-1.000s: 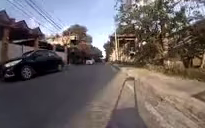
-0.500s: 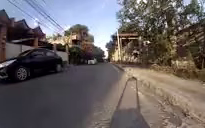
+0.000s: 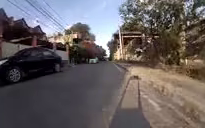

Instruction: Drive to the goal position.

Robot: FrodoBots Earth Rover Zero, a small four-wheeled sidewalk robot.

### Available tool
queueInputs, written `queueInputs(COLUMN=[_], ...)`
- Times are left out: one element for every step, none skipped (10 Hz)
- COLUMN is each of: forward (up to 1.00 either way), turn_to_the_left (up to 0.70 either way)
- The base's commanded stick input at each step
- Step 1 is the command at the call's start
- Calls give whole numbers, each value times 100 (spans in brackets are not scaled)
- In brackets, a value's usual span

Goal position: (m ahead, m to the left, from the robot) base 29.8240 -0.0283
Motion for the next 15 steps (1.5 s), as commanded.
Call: queueInputs(forward=[99,99,99,99,99,99,99,99,99,99,99,99,99,99,99], turn_to_the_left=[0,0,0,0,0,0,0,0,0,0,0,0,0,0,0])
